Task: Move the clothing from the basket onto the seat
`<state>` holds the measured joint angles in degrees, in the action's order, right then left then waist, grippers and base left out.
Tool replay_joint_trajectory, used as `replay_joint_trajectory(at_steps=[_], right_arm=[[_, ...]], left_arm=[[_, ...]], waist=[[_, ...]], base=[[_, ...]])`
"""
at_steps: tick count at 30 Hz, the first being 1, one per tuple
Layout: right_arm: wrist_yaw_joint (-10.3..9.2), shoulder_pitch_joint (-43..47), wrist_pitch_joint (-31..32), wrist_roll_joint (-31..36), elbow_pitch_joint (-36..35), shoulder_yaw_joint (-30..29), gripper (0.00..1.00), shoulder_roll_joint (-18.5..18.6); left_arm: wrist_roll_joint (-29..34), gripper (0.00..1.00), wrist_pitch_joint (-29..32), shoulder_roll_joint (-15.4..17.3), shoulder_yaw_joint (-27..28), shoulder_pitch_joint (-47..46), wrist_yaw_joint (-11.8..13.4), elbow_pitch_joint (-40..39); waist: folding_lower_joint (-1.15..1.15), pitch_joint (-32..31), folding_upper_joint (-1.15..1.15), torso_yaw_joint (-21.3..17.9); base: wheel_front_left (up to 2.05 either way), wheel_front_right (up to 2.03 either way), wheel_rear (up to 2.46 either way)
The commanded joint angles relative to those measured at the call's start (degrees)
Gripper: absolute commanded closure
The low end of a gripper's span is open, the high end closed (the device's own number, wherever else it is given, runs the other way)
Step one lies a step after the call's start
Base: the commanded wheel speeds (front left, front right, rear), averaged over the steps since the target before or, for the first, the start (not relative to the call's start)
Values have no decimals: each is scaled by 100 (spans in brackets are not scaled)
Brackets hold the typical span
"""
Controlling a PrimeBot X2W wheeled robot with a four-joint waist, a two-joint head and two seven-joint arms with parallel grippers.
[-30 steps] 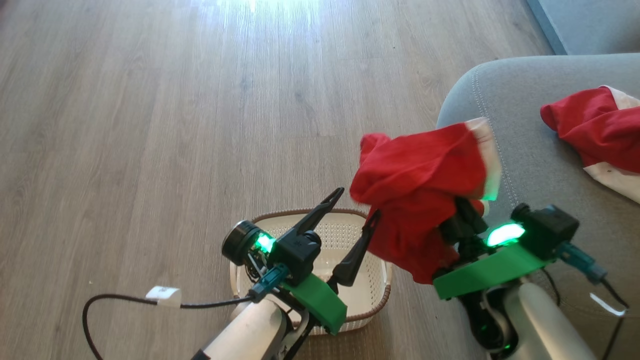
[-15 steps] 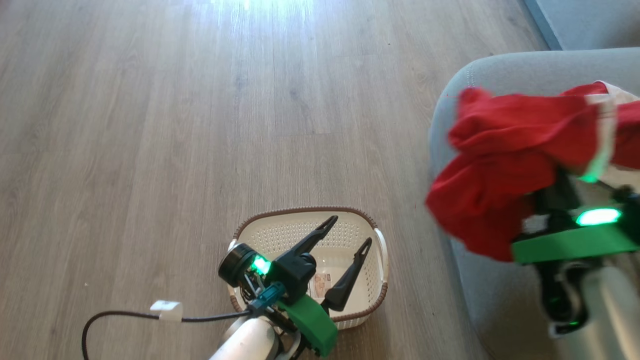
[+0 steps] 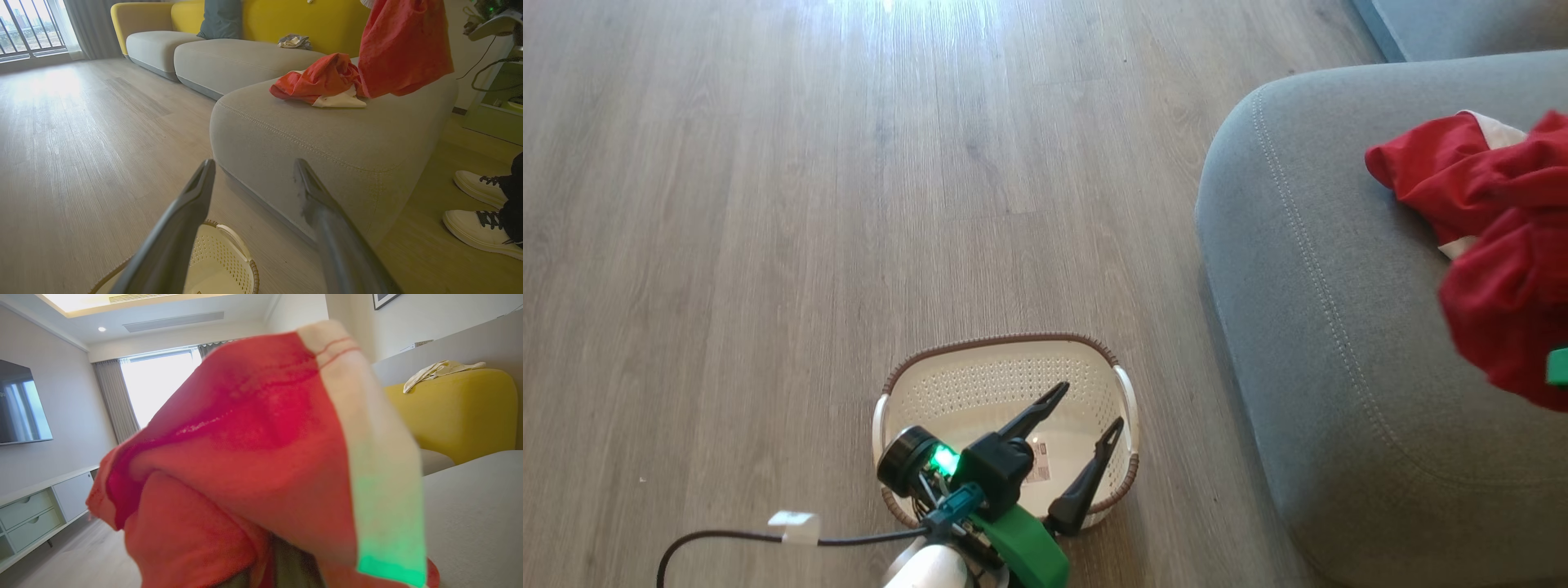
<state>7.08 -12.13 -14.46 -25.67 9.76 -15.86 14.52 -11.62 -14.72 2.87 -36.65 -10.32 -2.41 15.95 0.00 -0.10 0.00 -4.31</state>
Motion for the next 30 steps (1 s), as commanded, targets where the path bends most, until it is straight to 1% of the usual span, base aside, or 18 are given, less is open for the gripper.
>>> replay_joint_trajectory(at_steps=[1,4,7,11,18,22,28,29,30], right_arm=[[41,-256,-54,72,-154,48,100,167],[41,-275,-54,102,-19,-176,100,243],[41,-286,-54,73,47,-355,100,242],[41,-201,-54,49,-16,-249,100,237],[41,-160,-54,24,-50,-250,100,191],[41,-195,-54,36,-106,-294,100,191],[41,-235,-54,36,-243,-264,100,173],[41,-235,-54,36,-243,-264,100,173],[41,-230,-54,36,-269,-257,100,162]], left_arm=[[-25,0,-28,0,189,-125,-27,-199],[-45,0,-28,0,143,-102,-21,-208],[-67,0,-28,0,106,-91,-14,-233],[-89,0,-28,0,94,-75,5,-269],[-97,0,-28,0,102,-28,29,-351],[-45,0,-28,0,108,-20,16,-376],[-13,0,-28,0,80,-35,14,-438],[-13,0,-28,0,80,-35,14,-438],[-7,0,-28,0,76,-48,15,-447]], waist=[[0,8,0,2],[0,24,0,9],[0,42,0,28],[0,54,0,40],[0,45,0,12],[0,81,0,-166],[0,206,0,-668],[0,206,0,-668],[0,232,0,-763]], base=[[0,0,0],[0,0,0],[0,0,0],[0,0,0],[0,0,0],[0,0,0],[0,0,0],[0,0,0],[0,0,0]])
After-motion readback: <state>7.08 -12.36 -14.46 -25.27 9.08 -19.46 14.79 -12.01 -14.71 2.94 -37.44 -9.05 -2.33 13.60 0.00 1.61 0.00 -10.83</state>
